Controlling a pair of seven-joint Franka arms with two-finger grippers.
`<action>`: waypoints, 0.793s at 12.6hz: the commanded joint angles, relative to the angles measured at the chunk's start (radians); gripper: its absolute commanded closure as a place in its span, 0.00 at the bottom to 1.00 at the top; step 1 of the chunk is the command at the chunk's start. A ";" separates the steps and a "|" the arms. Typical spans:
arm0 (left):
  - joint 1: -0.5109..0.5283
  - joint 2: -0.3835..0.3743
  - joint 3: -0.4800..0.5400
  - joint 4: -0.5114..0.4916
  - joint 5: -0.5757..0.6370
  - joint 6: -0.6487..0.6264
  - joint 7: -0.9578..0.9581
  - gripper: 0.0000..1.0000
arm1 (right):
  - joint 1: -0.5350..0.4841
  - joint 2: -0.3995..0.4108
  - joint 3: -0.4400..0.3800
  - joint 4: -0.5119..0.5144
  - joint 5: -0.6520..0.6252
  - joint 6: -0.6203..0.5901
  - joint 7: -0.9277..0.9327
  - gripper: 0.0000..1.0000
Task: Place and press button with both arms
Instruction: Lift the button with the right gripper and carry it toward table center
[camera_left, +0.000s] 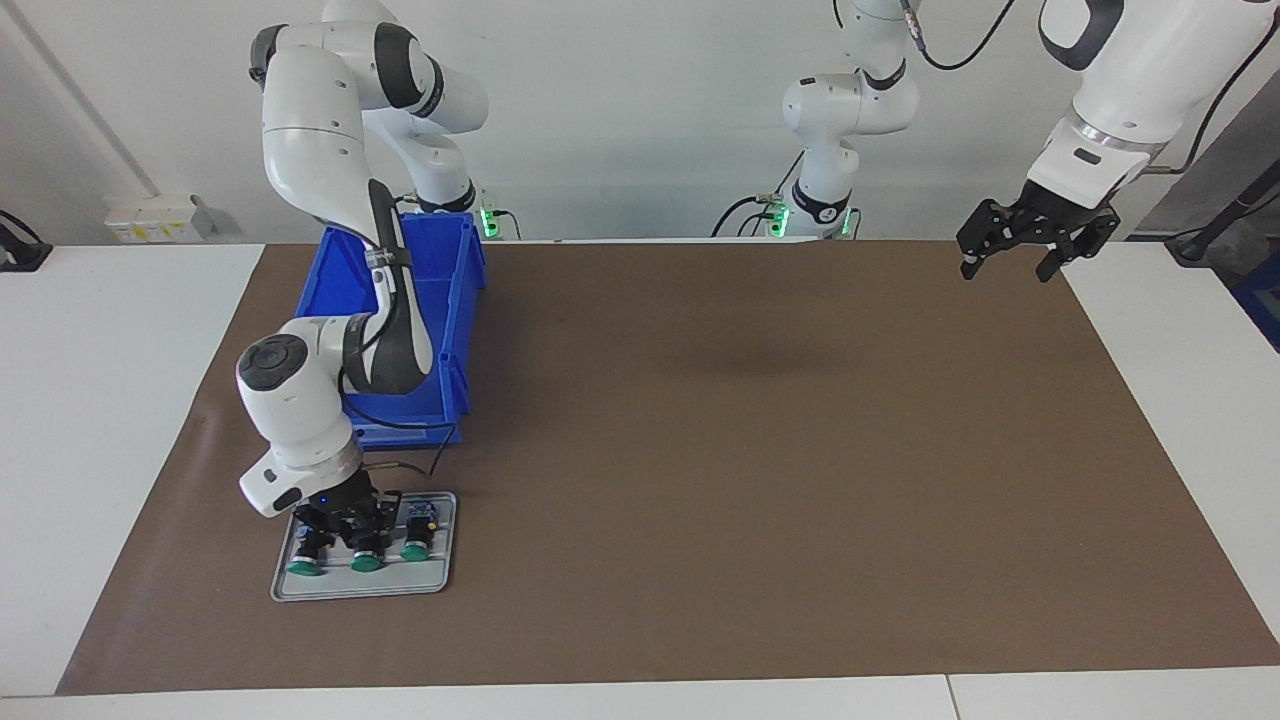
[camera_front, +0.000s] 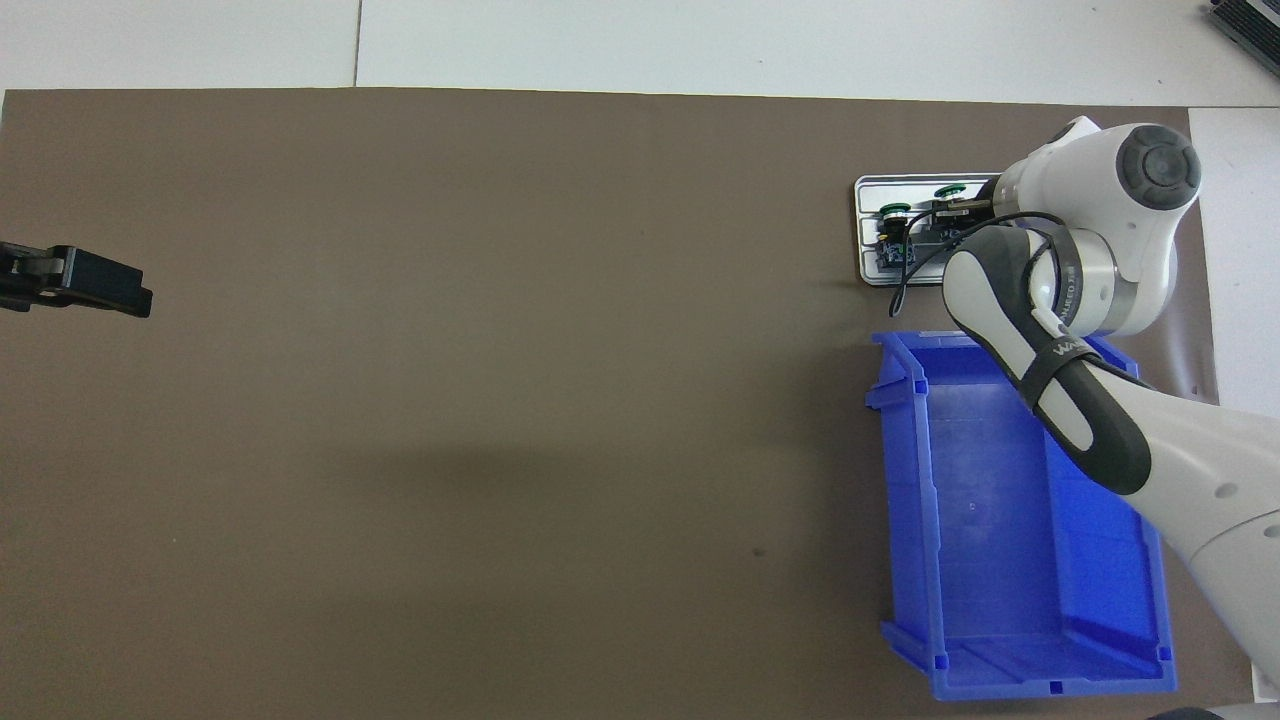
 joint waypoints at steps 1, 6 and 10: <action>0.007 -0.027 -0.008 -0.030 0.019 -0.002 -0.010 0.00 | -0.003 -0.021 0.011 0.168 0.000 -0.208 0.126 1.00; 0.007 -0.027 -0.008 -0.030 0.019 -0.002 -0.010 0.00 | 0.151 -0.077 0.008 0.210 -0.002 -0.281 0.823 1.00; 0.007 -0.027 -0.008 -0.030 0.019 -0.002 -0.010 0.00 | 0.326 -0.096 0.006 0.182 -0.013 -0.265 1.468 1.00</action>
